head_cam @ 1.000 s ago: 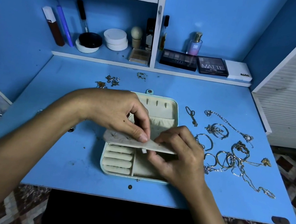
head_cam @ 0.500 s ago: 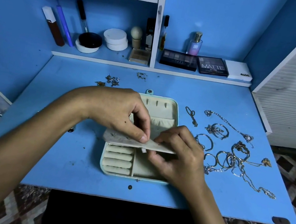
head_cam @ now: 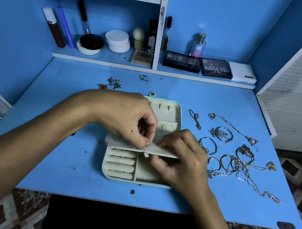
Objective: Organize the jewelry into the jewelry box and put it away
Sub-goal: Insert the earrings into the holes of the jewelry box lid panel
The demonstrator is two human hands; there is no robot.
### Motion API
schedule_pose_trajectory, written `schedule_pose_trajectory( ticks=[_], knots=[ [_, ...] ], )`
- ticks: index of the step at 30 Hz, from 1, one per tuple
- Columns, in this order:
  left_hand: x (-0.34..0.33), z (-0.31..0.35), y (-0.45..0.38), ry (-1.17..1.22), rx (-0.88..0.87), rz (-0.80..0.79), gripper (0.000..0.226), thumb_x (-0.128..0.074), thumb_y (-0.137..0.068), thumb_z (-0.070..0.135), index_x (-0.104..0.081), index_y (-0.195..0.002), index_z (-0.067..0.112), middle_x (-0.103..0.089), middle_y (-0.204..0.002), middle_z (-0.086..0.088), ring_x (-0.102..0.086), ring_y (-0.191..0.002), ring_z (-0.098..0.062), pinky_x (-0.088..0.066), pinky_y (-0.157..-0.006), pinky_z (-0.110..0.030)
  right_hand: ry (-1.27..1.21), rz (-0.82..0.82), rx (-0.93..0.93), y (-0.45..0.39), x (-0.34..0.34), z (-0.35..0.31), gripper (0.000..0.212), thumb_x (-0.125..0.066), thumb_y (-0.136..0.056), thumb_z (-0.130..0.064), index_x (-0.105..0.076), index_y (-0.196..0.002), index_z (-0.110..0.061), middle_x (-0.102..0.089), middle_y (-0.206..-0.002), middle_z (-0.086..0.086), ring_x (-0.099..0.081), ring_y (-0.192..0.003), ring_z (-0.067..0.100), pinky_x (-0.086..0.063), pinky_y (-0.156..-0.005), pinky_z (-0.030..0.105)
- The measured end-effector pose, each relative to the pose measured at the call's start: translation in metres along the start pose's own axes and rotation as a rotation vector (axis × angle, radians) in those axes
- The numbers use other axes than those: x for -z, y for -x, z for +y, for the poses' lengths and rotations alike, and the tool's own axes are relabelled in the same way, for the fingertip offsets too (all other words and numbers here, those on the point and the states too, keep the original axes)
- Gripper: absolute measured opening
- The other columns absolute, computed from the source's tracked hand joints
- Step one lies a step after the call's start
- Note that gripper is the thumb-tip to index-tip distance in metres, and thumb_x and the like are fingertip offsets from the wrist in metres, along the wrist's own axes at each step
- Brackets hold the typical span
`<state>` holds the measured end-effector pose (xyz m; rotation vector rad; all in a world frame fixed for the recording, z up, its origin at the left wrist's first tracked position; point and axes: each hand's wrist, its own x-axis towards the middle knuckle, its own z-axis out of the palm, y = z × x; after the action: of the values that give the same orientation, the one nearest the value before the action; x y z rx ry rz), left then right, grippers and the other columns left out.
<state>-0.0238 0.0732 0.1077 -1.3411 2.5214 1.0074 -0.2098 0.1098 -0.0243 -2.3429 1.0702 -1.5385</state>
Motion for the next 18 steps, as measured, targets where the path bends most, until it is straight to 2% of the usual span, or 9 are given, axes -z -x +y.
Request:
schedule_pose_trajectory(
  ticks=[3, 9, 18],
  knots=[
    [-0.0027, 0.0022, 0.0005, -0.02, -0.004, 0.008, 0.007, -0.069, -0.073, 0.025, -0.072, -0.075, 0.032, -0.07, -0.076, 0.015, -0.066, -0.079, -0.004, -0.054, -0.077, -0.031, -0.001, -0.006, -0.001, 0.0001, -0.0009, 0.0002, 0.019, -0.084, -0.075, -0.017, -0.071, -0.078, -0.003, -0.063, -0.08, 0.008, -0.062, -0.07, 0.025, -0.05, -0.062, 0.035],
    [0.0033, 0.0039, 0.002, -0.036, 0.008, 0.007, 0.006, -0.072, -0.078, 0.027, -0.075, -0.079, 0.032, -0.07, -0.075, 0.022, -0.065, -0.078, 0.004, -0.054, -0.079, -0.026, 0.001, 0.002, -0.005, -0.0012, -0.0002, -0.0005, 0.02, -0.086, -0.073, -0.015, -0.071, -0.077, -0.003, -0.062, -0.079, 0.007, -0.061, -0.069, 0.024, -0.049, -0.061, 0.03],
    [0.0012, 0.0056, 0.0005, -0.013, 0.024, -0.006, 0.008, -0.072, -0.076, 0.023, -0.073, -0.076, 0.031, -0.07, -0.075, 0.02, -0.066, -0.077, 0.002, -0.055, -0.079, -0.03, 0.009, -0.004, -0.005, -0.0007, 0.0005, -0.0011, 0.019, -0.085, -0.074, -0.016, -0.072, -0.078, -0.003, -0.062, -0.08, 0.007, -0.062, -0.07, 0.024, -0.049, -0.063, 0.03]
  ],
)
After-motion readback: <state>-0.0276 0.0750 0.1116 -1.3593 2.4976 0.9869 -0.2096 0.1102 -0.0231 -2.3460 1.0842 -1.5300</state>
